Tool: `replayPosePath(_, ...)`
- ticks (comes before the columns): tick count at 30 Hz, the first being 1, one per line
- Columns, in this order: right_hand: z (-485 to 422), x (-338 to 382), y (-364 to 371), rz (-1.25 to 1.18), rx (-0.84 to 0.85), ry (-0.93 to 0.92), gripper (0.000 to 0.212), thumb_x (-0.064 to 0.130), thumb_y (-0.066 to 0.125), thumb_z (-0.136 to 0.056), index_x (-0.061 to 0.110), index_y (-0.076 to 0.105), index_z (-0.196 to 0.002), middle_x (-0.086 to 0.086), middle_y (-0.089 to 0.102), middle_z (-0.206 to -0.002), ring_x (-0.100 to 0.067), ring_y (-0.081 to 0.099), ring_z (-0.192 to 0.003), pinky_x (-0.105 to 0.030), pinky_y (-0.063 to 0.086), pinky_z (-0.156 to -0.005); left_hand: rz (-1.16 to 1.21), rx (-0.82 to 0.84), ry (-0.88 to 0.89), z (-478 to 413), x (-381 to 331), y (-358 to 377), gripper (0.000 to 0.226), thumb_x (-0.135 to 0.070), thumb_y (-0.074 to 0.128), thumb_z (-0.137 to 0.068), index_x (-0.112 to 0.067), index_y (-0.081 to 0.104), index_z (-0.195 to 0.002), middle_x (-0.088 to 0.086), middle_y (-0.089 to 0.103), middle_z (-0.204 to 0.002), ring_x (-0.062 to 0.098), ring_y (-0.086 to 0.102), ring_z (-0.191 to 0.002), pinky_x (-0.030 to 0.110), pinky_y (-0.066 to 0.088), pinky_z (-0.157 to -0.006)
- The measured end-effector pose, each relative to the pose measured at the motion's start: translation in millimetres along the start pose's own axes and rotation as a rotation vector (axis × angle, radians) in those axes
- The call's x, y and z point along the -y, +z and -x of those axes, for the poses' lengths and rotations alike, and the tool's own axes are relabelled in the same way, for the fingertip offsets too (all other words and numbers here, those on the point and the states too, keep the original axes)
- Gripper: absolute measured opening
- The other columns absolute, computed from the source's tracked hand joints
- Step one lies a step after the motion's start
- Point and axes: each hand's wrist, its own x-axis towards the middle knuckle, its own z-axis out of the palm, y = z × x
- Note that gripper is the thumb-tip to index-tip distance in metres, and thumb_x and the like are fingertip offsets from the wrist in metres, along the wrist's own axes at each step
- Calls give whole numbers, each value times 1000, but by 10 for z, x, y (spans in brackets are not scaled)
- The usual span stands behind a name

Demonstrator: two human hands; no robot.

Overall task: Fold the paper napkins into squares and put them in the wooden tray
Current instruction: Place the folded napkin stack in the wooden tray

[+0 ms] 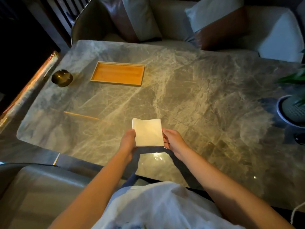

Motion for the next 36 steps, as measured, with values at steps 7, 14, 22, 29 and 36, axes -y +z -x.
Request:
replayPosePath(7, -563, 462, 604, -37, -66, -28, 23, 20, 46, -97, 15, 58, -79, -6, 54, -74, -16, 52, -64, -27, 38, -58, -42, 68, 90, -597, -752, -299, 28, -20, 39, -95, -11, 65, -87, 5, 68, -72, 18, 65, -59, 25, 51, -51)
replayPosePath(14, -1276, 1058, 1046, -62, -128, -40, 27, 29, 41, -101, 13, 61, -94, -2, 60, -75, -13, 56, -64, -27, 42, -61, -89, 107, 149, -1200, -1509, -424, 37, -31, 36, -98, -7, 59, -116, 5, 65, -90, 11, 60, -64, 20, 48, -52)
replayPosePath(22, -1884, 1511, 1244, -22, -144, -46, 30, 34, 35, -101, 20, 61, -93, -1, 67, -92, -14, 61, -83, -25, 45, -69, -184, 66, 197, -1824, -2111, -126, 43, -29, 32, -101, -3, 43, -133, 20, 52, -132, 28, 56, -110, 35, 47, -93)
replayPosePath(29, -2225, 1734, 1226, 9, -202, -19, 49, 53, 24, -99, 28, 64, -90, 6, 71, -91, -10, 62, -81, -24, 44, -61, -291, 101, 294, -2208, -2346, 35, 40, -21, 33, -101, 6, 44, -128, 22, 55, -119, 14, 56, -85, 12, 44, -46)
replayPosePath(36, -2513, 1742, 1243, 98, -238, -49, 55, 54, 21, -99, 23, 65, -90, 7, 71, -93, -3, 63, -64, -22, 44, -59, -202, 82, 294, -2472, -2428, 12, 21, -16, 35, -100, -4, 52, -106, -2, 48, -77, 5, 42, -66, 5, 37, -48)
